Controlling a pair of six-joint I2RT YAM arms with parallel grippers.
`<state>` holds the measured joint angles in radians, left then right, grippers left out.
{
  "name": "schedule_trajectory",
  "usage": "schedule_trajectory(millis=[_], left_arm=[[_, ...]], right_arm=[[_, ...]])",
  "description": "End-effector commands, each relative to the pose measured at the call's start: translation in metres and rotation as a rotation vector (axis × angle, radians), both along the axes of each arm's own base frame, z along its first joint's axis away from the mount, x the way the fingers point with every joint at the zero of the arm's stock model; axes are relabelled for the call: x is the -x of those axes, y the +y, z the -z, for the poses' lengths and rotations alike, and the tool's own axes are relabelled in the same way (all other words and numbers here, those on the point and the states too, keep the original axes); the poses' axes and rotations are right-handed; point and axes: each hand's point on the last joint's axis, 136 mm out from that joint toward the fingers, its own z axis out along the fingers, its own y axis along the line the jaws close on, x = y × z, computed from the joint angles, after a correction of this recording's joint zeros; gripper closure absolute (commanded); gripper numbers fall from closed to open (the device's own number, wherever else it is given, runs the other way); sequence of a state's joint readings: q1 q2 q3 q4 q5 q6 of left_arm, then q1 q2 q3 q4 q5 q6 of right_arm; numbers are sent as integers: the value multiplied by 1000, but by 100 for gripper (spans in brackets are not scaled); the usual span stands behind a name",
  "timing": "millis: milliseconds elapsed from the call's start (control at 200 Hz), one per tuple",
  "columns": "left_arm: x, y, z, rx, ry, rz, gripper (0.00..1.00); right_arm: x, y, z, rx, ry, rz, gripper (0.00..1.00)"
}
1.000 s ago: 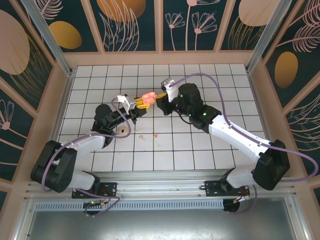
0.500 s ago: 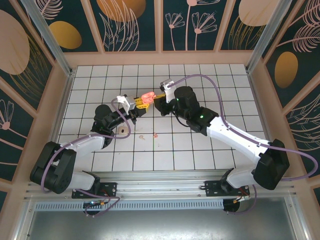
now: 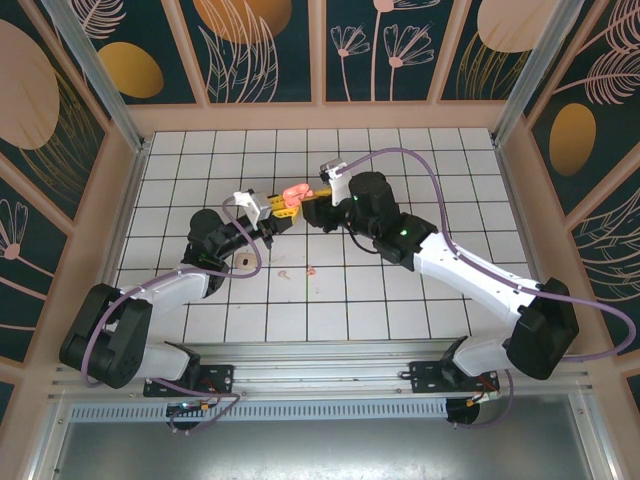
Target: Insert the wireless bluetooth earbuds into the charging case
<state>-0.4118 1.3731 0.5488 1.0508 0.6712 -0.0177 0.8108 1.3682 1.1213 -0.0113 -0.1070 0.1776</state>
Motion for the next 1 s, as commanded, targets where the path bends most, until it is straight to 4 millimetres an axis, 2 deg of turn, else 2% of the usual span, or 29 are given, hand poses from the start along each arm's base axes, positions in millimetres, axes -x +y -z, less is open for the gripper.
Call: schedule_trajectory(millis=[0,220,435,856,996], left_arm=[[10,-3,-23,23,-96,27,99],[10,-5,-23,21,-94,33,99],[10,-4,-23,20,-92,33,99],[10,-5,-22,18,-89,37,99],[11,-5,-22,18,-89,41,99]], right_arm=[[14,11,-23,-78,5,-90,57],[13,6,-37,-127,0,-99,48],[14,4,-48,-161,-11,-113,45],[14,-13,-73,-232,-19,-100,44],[5,-27,-69,-262,58,-61,48]])
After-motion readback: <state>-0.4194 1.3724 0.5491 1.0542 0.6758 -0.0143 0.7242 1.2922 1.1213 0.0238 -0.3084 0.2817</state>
